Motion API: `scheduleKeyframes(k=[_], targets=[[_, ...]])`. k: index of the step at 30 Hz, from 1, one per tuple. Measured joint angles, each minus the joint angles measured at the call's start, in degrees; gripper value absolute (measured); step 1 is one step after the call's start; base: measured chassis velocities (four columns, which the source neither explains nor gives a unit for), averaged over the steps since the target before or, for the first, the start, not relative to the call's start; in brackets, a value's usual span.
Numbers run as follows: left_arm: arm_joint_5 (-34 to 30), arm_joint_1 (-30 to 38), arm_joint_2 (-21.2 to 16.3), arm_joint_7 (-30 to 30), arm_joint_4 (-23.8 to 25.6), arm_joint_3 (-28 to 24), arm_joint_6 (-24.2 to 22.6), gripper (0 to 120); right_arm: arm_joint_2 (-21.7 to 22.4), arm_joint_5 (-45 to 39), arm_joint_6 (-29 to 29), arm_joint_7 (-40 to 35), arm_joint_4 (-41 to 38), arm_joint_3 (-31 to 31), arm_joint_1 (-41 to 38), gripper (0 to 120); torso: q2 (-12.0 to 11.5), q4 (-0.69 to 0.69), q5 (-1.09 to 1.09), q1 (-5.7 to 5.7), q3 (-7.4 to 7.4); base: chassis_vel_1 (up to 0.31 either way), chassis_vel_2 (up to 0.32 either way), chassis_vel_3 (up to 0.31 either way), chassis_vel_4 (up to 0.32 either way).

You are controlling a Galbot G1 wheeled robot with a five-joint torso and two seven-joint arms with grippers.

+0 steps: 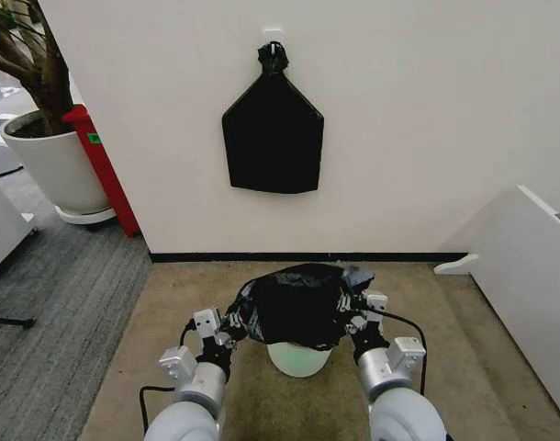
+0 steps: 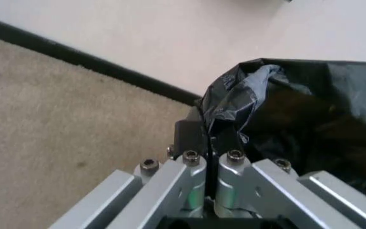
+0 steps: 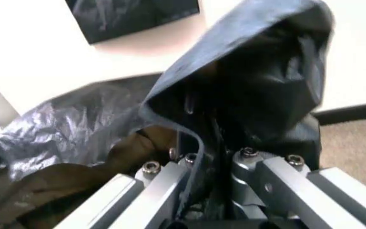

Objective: Place the garbage bag over the trash bin.

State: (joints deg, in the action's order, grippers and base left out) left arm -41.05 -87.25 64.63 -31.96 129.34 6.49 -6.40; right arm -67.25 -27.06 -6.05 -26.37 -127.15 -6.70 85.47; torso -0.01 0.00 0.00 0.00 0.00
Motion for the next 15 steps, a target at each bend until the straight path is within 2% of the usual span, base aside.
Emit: scheduleKeyframes(k=[15], targets=[[1.9, 0.1, -0.5, 0.5, -4.2, -0.1, 1.4, 0, 0.4, 2.3, 2.5, 0.9, 4.6, 1.1, 2.4, 0, 0.0, 0.0, 0.0, 0.0, 0.0, 0.0, 0.0, 0.0, 0.0]])
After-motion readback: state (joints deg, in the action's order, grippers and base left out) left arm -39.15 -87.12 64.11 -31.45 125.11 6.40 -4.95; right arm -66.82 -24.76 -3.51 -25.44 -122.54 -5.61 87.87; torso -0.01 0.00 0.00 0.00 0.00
